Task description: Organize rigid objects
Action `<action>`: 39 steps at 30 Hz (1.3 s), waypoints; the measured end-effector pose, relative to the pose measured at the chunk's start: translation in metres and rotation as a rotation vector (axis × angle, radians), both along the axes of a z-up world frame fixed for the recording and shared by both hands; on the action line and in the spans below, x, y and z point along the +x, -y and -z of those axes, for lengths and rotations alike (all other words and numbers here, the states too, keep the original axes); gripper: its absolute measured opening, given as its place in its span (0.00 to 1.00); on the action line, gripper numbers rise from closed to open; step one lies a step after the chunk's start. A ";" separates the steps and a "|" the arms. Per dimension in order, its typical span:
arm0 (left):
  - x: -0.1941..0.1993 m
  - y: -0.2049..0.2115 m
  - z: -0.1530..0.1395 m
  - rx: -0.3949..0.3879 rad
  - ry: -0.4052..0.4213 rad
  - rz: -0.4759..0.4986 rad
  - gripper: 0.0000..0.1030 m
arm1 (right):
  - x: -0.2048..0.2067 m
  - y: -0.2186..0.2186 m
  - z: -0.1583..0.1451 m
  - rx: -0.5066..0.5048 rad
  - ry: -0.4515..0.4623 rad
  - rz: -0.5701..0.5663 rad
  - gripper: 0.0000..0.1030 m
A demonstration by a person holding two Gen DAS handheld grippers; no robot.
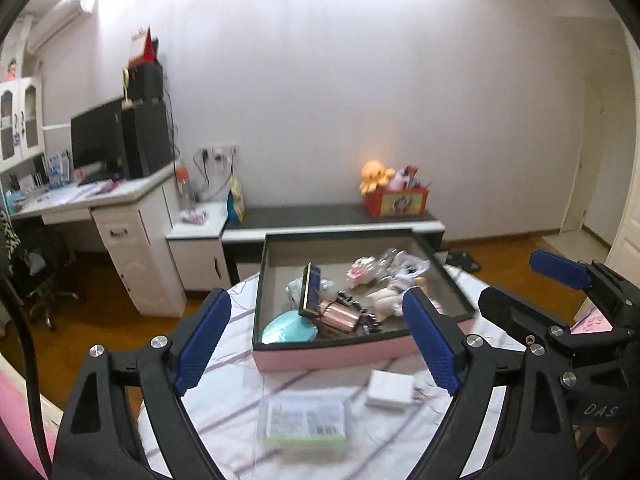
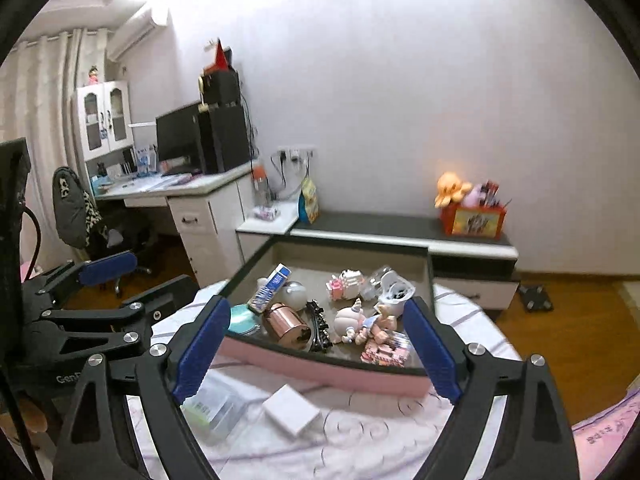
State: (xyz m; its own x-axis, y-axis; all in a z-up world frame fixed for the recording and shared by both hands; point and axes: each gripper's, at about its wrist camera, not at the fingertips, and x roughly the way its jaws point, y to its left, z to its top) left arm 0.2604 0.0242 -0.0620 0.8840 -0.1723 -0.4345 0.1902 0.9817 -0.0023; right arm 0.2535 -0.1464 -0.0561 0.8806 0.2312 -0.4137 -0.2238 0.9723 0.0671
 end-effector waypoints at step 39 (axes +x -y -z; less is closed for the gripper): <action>-0.225 -0.003 -0.070 0.005 0.328 -0.103 0.92 | -0.230 -0.002 -0.069 -0.002 0.308 0.039 0.87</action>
State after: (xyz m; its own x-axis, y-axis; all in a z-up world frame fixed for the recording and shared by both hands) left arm 0.0350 0.0274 0.0083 0.9894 -0.0736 -0.1251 0.0800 0.9957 0.0476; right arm 0.0240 -0.1440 0.0125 0.9728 0.1944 -0.1263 -0.1960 0.9806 0.0002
